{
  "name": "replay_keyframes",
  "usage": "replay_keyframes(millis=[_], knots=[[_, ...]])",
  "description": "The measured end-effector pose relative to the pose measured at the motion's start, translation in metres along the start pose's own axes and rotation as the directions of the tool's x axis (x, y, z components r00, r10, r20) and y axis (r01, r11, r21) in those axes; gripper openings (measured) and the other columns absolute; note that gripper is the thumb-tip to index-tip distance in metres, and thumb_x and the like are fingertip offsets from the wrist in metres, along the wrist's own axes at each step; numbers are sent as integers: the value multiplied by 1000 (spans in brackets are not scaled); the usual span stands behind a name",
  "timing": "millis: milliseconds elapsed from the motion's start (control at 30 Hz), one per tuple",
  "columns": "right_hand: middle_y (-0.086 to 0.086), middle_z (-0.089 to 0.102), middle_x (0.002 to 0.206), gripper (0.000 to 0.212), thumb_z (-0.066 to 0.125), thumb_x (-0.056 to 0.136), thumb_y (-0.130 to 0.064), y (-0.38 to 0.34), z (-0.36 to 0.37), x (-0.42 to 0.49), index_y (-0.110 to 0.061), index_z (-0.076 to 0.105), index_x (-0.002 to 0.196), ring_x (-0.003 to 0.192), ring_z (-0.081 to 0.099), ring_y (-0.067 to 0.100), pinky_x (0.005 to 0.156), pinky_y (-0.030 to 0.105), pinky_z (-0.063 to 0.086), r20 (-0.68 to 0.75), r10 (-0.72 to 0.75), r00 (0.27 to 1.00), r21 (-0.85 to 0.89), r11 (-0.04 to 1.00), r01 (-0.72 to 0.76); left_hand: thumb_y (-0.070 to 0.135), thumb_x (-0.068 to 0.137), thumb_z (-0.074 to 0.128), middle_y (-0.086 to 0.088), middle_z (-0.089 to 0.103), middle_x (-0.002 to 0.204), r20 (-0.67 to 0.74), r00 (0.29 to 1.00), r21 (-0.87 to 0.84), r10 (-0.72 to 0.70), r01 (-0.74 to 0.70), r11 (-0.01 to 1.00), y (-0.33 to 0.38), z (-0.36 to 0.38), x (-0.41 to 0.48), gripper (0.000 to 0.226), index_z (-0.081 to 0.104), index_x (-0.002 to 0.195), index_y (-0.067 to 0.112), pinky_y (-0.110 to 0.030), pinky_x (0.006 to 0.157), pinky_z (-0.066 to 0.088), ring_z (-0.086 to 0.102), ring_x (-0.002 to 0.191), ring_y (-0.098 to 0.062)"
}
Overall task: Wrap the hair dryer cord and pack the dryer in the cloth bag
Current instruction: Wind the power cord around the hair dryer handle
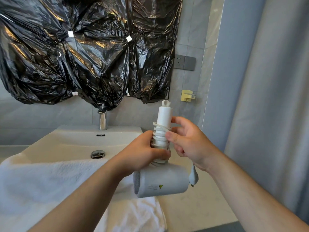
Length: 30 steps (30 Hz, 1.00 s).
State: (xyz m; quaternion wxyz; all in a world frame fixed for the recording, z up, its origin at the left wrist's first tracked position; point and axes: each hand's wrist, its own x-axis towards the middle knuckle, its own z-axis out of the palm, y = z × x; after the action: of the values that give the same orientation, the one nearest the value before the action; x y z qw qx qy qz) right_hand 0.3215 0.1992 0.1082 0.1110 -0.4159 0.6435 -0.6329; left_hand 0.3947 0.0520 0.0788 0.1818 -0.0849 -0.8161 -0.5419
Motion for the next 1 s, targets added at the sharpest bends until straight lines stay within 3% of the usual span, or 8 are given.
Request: replay_keyframes(millis=[167,333,467,600,733,800,933,1000], knots=[[3,59,82,26,60,90,-6,0,6,0,-27,55,105,38,35,6,36,18,28,-34,-16,999,-70,997,13,11,62,63,-20,63,95,-123,991,-68,-55,47,997,-4,11,2,58,51,118,12,-35,67,49,57,75,-15],[19,70,91,20,65,89,-14,-7,2,2,-17,59,108,37,35,4,38,16,30,-10,-29,1000,-171,985,27,0,59,51,-14,50,84,-41,999,-238,-15,4,971,-4,6,-4,51,52,110,-3,-35,62,41,44,74,-25],[21,72,91,17,66,87,-14,-7,-2,1,-18,62,103,38,39,0,40,14,31,8,-32,999,-191,981,33,13,74,56,-16,54,92,54,998,-350,16,4,937,-6,3,-7,43,66,115,20,-42,75,38,47,82,-29],[9,71,86,16,63,89,-6,-5,-1,1,-18,65,99,40,41,2,40,15,32,64,-23,998,-163,986,33,23,80,69,-15,55,88,26,999,-316,28,-18,949,-5,3,-6,27,69,106,18,-39,71,36,45,77,-26],[9,65,73,17,63,86,3,-3,-15,3,-12,69,88,51,50,9,48,19,43,27,-54,998,-237,970,59,17,74,74,-4,53,65,-59,995,-451,-82,47,891,-14,-4,-6,11,69,70,26,-38,70,44,53,63,-22],[6,62,65,16,63,86,3,-3,-19,3,-11,70,83,51,51,10,51,20,46,16,-61,998,-296,953,63,15,72,78,-8,50,67,-77,992,-494,-104,52,868,-20,-7,-5,12,66,70,19,-45,75,43,51,74,-29],[-3,59,55,17,64,87,-3,-6,-20,2,-15,67,76,44,49,2,45,13,40,-31,-118,993,-338,936,100,15,76,76,-6,42,61,-13,997,-519,-71,54,853,-21,-11,-3,24,54,74,6,-29,59,36,37,56,-19],[0,59,55,14,64,88,-11,-7,-20,2,-14,65,74,43,50,3,44,14,38,-68,-140,988,-333,937,109,18,74,77,-14,38,72,-25,996,-579,-81,51,814,-21,-11,-1,30,54,85,3,-29,62,34,29,64,-23]])
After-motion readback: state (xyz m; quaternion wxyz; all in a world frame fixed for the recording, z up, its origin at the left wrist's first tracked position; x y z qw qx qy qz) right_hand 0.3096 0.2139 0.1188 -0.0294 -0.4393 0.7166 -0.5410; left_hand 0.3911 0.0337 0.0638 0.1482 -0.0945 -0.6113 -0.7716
